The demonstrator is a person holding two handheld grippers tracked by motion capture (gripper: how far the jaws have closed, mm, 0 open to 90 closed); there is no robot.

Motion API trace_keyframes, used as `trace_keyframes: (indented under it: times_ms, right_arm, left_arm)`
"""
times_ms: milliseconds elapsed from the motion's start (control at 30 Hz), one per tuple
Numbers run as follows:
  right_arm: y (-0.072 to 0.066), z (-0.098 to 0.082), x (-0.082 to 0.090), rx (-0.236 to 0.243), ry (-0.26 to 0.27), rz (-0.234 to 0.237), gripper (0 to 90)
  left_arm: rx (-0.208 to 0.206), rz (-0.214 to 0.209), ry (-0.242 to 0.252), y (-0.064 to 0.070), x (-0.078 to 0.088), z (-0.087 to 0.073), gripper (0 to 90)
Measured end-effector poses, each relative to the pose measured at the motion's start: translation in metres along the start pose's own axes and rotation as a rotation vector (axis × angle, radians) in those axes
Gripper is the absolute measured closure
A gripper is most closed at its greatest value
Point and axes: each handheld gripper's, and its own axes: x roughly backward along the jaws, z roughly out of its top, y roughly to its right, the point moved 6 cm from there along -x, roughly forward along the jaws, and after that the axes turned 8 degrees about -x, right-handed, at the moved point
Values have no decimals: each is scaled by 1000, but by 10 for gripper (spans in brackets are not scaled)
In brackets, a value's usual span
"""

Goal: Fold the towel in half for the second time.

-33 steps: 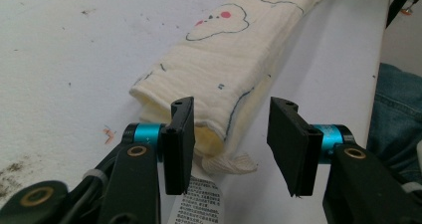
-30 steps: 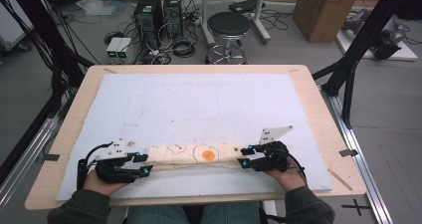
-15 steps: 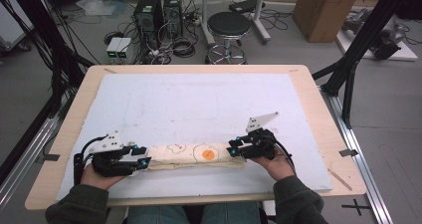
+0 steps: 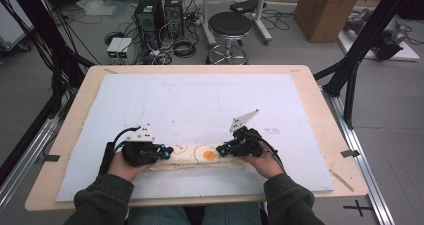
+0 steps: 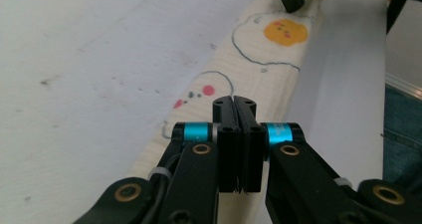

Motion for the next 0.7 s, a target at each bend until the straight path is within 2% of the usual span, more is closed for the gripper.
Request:
trace_keyframes:
  times_ms: [167, 433, 500, 600, 700]
  right_arm:
    - [0, -7, -6, -10, -32, 6, 889]
    - [2, -21, -9, -21, -66, -4, 888]
    - [3, -24, -7, -23, -67, -6, 888]
    - [5, -28, -2, -31, -65, -12, 888]
    - [7, -34, 2, -47, -54, -15, 888]
  left_arm:
    - [-2, -19, -61, 4, -11, -10, 887]
    - [-27, 6, -120, 4, -10, -19, 875]
    - [-17, 11, -113, 4, -8, -23, 867]
    - [26, 8, -85, 1, -4, -31, 867]
    - [32, 20, -88, 0, 0, -35, 867]
